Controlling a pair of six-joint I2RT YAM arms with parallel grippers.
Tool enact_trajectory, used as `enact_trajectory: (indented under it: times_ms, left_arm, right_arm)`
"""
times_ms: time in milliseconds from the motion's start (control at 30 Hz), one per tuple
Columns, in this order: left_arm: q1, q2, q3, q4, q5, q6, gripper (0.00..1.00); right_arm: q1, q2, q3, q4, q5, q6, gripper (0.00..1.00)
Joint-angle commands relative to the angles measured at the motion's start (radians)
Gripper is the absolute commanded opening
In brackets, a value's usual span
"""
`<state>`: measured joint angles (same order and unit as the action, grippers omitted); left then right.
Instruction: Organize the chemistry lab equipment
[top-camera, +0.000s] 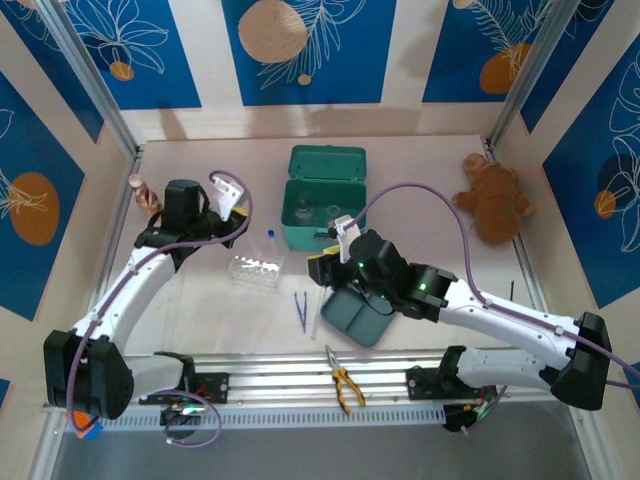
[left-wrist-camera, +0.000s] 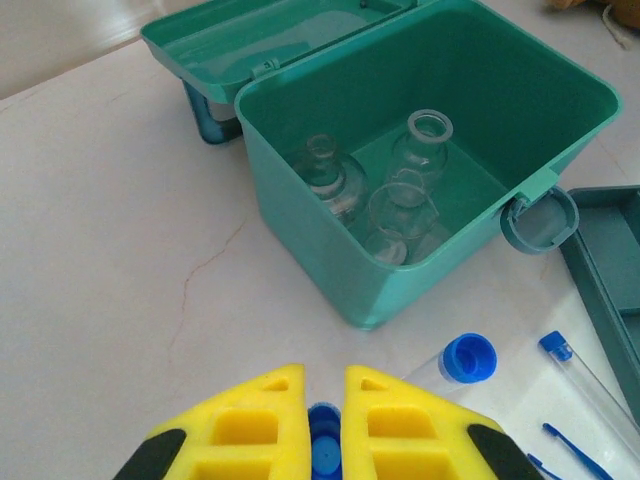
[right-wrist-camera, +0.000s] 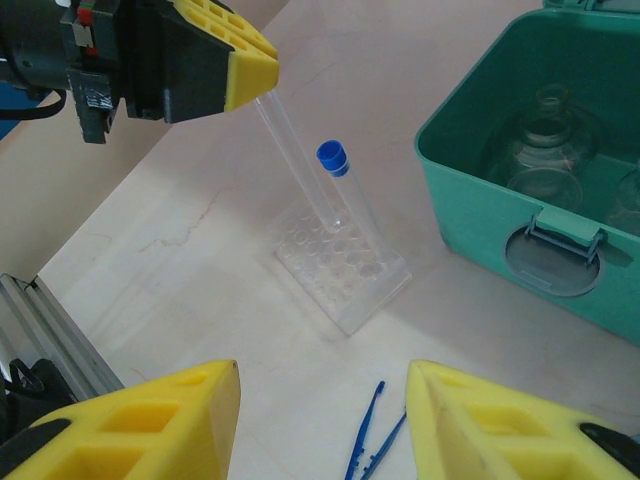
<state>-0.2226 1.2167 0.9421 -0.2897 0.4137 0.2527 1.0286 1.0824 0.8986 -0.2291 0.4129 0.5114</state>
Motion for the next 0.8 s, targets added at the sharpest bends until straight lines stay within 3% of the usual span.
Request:
enact_trajectory:
  times_ms: [0, 767]
  left_arm:
    - [-0.024, 0.010, -0.011, 0.032, -0.018, 0.029, 0.02]
    - [-0.058, 0.069, -0.014, 0.086, -0.049, 0.019, 0.03]
  right_arm:
    - [-0.005, -0.024, -0.024, -0.006, 0.023, 0.018, 0.48]
    - [-0.004, -0.055, -0.056, -0.012, 0.041, 0.036, 0.48]
